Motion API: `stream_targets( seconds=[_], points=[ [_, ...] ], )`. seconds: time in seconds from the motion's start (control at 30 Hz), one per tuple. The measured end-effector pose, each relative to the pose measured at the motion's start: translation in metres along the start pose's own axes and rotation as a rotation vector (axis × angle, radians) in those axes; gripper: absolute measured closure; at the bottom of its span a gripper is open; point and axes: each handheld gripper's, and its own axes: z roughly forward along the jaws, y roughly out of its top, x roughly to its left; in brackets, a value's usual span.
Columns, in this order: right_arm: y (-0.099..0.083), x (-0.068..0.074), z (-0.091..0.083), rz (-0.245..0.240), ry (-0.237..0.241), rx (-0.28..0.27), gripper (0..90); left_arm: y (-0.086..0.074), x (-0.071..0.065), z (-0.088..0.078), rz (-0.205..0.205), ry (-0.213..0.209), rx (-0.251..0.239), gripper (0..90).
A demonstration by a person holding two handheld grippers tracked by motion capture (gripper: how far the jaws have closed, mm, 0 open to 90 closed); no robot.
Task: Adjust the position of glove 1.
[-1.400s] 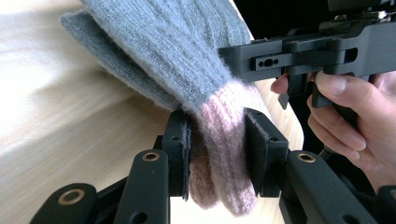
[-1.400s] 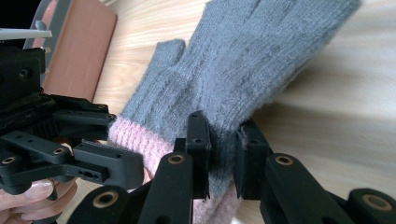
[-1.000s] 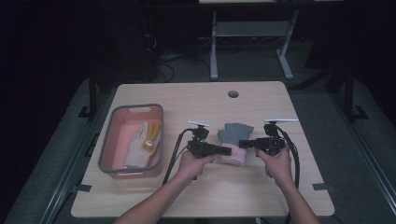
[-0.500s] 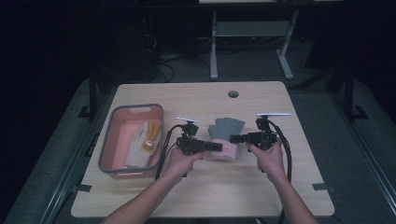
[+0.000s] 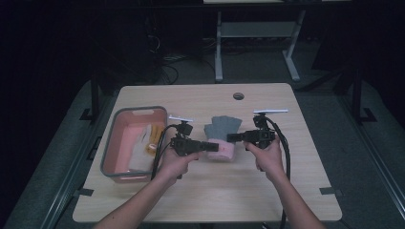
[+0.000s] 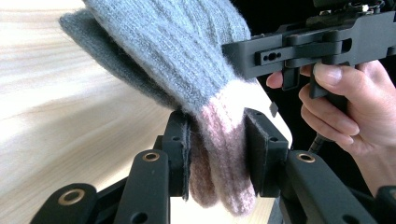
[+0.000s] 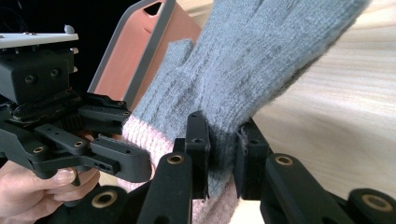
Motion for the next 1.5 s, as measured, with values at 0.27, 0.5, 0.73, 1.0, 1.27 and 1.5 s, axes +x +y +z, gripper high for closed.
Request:
stream_targets(
  seconds=[0.27, 0.5, 0.73, 1.0, 1.27, 1.5],
  points=[
    [0.007, 0.01, 0.005, -0.011, 0.02, 0.005, 77.7, 0.002, 0.002, -0.013, 0.007, 0.004, -0.018, 63.9],
    [0.012, 0.017, 0.012, -0.016, 0.041, 0.01, 77.7, 0.003, 0.004, -0.023, 0.01, 0.01, -0.025, 63.9],
    [0.017, 0.025, 0.018, -0.031, 0.053, 0.015, 77.6, 0.004, 0.007, -0.035, 0.006, 0.017, -0.037, 63.9],
    [0.02, 0.032, 0.025, -0.043, 0.065, 0.022, 77.4, 0.003, 0.009, -0.045, 0.006, 0.023, -0.043, 63.9],
    [0.024, 0.039, 0.03, -0.055, 0.073, 0.027, 77.4, 0.004, 0.011, -0.054, 0.006, 0.028, -0.049, 64.0],
    [0.028, 0.044, 0.037, -0.055, 0.096, 0.031, 77.4, 0.005, 0.013, -0.065, 0.001, 0.032, -0.06, 64.0]
  ],
)
